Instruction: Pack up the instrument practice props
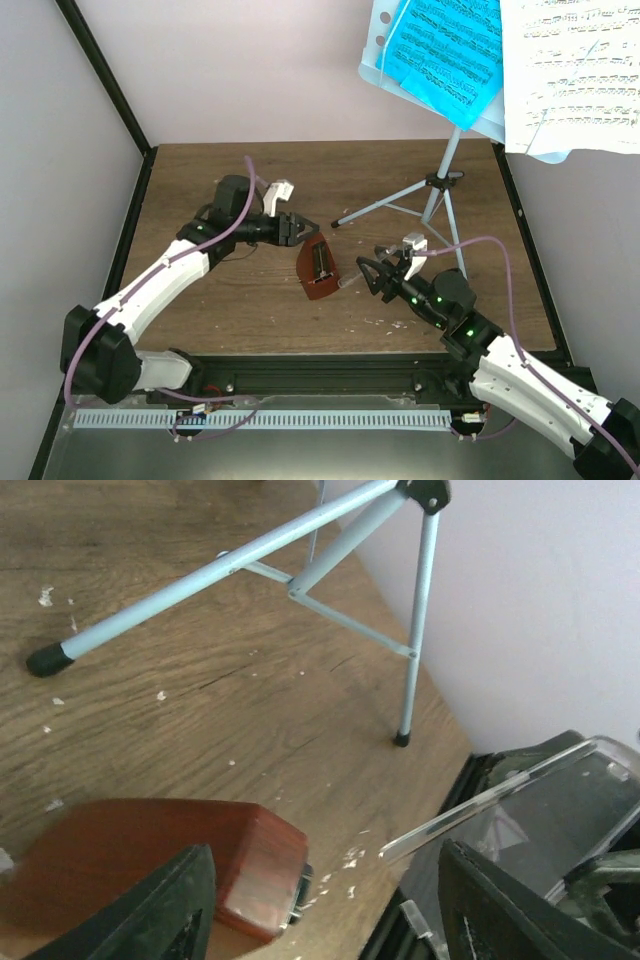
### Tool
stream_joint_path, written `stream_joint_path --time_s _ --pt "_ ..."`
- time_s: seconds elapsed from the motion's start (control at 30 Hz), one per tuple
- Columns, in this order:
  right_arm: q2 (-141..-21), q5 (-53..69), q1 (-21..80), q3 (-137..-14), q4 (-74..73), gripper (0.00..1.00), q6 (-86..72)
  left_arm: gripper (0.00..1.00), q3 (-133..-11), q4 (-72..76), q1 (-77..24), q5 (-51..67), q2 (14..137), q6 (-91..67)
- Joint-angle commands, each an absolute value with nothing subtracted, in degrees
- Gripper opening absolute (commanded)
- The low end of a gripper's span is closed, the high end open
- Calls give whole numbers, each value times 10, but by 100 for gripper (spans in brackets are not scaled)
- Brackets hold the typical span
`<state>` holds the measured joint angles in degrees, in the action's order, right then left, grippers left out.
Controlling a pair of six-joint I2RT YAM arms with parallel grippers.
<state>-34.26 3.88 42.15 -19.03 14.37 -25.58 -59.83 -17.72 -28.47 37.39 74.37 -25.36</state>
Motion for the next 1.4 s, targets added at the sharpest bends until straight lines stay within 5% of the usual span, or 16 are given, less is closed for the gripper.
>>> stream_joint_path --time_s 0.0,0.5,0.73,0.9,1.37 --pt "-338 17 424 -176 146 55 -236 55 -613 -176 -281 400 777 -207" --pt "-386 62 424 -175 195 56 -191 48 -614 -137 -270 475 852 -171" --pt "-417 84 424 -192 229 56 -171 32 -614 -152 -269 468 852 -163" --pt "-448 100 425 -203 265 56 -160 30 -618 -163 -269 470 860 -156" --pt "-610 -105 524 -200 431 54 -31 31 -619 -171 -269 462 860 -149"
